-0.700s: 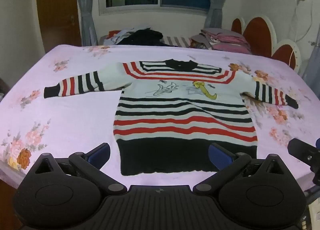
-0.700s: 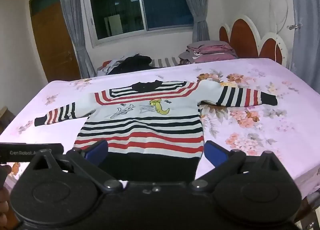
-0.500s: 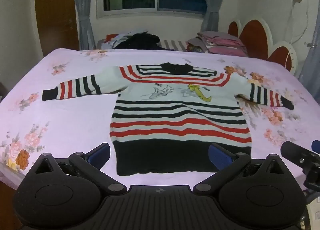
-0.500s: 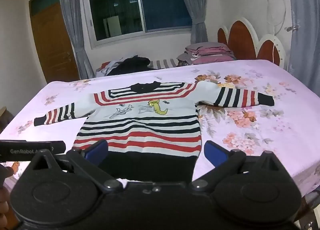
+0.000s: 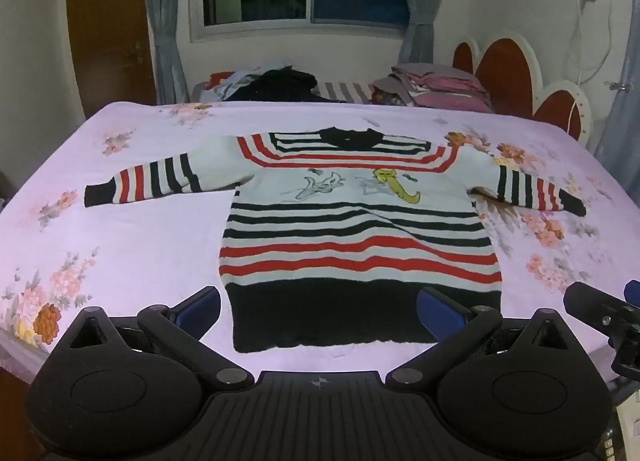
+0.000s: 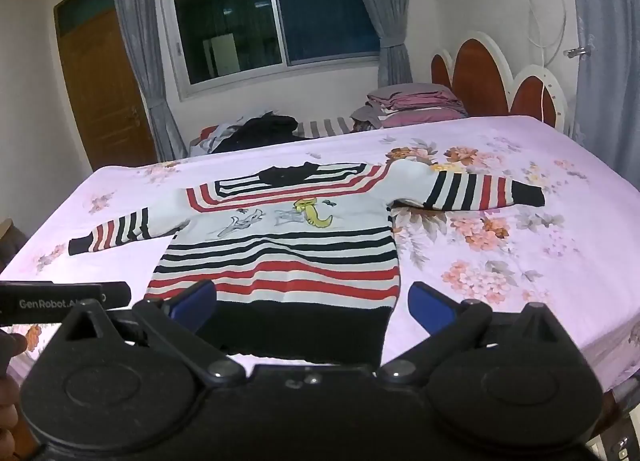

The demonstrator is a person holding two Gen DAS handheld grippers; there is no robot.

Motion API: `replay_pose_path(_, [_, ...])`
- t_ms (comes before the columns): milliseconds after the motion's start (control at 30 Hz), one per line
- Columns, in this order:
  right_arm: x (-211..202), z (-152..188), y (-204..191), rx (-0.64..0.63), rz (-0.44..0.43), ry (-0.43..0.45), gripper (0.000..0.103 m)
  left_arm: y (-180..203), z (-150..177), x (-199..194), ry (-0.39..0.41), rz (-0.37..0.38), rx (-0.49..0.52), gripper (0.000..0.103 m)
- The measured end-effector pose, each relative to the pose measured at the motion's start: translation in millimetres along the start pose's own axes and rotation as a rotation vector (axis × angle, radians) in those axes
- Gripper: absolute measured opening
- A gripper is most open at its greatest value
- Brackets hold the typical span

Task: Fold small clothes

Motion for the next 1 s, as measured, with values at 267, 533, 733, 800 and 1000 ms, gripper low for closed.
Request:
replay_pose_path(267, [1.3, -0.3, -1.5, 0.001, -0.009, 0.004, 0.102, 0.2, 0.2, -0.7, 0.005, 0.004, 0.007, 0.103])
replay_pose_path(533, [0.6, -0.2, 0.2, 0.005, -0.006, 0.005, 0.102, 0.2, 2.8, 0.1, 0.001, 0.009, -0.001, 0.103])
replay_pose_path(733, [1.2, -0.4, 1.7, 0.01, -0.003, 0.005, 0.102, 1.0, 3.2, 1.0, 0.0, 0.009, -0.002, 0.103])
replay_pose_path(800, [2.1, 0.0, 2.4, 0.01, -0.006, 0.003, 0.102, 1.8, 2.2, 1.5, 0.001, 0.009, -0.001, 0.103])
replay_pose_path(1000, [2.8, 0.7, 4.2, 0.015, -0.007, 0.0, 0.102, 2.9, 1.1, 2.5, -0.004, 0.004, -0.001, 0.103])
Point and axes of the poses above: each gripper's, at about its wrist camera, not at the fingertips, and x roughly the way its jaws point, y to its right, z to its underside, the point moved 6 cm from there along x, roughly the way its jaws point, and after that the axes turned 3 degrees about -y, right-handed, at the moved point
